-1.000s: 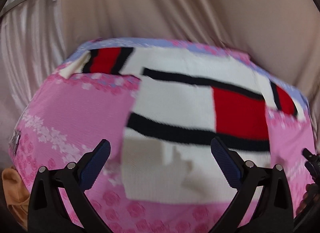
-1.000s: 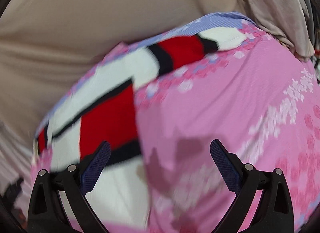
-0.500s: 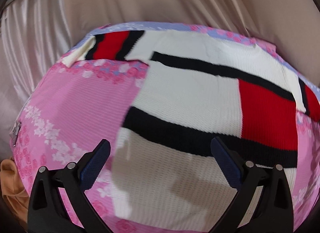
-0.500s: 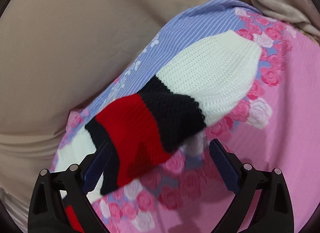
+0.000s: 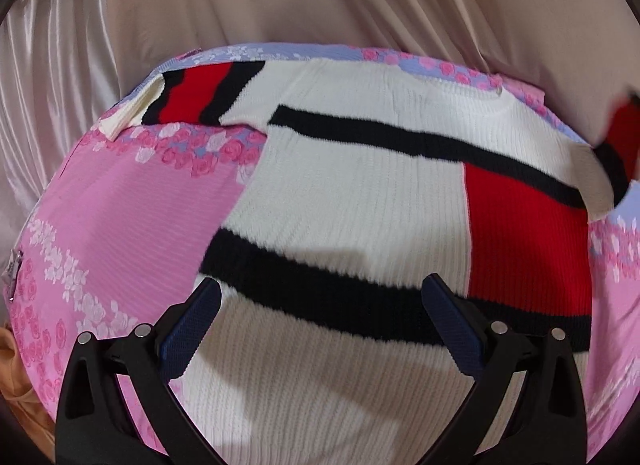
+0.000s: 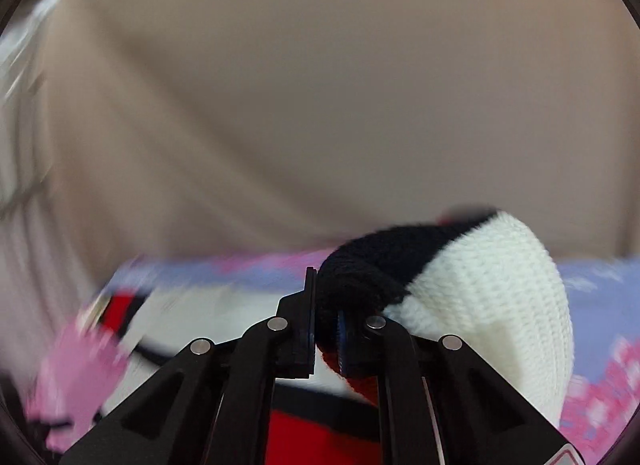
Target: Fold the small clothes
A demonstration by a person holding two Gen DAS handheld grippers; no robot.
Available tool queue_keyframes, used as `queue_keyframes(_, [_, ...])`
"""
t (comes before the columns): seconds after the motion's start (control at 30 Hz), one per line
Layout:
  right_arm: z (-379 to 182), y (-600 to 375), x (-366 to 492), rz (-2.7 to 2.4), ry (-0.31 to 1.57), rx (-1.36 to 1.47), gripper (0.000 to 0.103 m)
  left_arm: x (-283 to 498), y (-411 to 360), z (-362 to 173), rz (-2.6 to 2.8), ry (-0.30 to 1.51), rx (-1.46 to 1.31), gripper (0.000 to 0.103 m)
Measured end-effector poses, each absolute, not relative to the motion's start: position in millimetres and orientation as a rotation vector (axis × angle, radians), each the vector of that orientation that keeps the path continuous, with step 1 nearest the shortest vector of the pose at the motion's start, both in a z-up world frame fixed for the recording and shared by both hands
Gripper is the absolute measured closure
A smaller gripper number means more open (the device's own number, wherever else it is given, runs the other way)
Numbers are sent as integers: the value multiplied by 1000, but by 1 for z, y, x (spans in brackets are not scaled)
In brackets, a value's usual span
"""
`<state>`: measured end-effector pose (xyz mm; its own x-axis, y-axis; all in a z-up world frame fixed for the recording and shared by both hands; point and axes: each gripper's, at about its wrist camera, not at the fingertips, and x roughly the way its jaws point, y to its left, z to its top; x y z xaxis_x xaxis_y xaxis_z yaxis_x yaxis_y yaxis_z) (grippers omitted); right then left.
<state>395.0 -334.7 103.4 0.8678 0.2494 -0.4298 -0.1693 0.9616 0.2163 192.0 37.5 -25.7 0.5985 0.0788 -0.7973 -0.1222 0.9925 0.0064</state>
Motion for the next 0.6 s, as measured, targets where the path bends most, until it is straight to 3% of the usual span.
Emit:
queue_keyframes(0.1, [53, -222, 401, 375, 619, -27, 72, 204, 44, -20, 104, 908, -72, 5])
queue_keyframes(0.17, [13, -190, 388, 359, 702, -120, 72, 213, 48, -17, 98, 895, -76, 5])
queue_keyframes(0.23, [-5, -197, 372, 335, 756, -79, 68, 225, 53, -15, 78, 892, -83, 5])
queue_keyframes(0.3, [-19, -230, 347, 299, 802, 75, 55, 239, 56, -14, 48, 882, -93, 5])
queue_keyframes(0.43, [-15, -282, 323, 193, 805, 263, 49, 266, 48, -22, -13, 890, -100, 5])
queue_keyframes(0.6, [-24, -307, 367, 150, 843, 430, 49, 268, 34, -26, -33, 893, -126, 5])
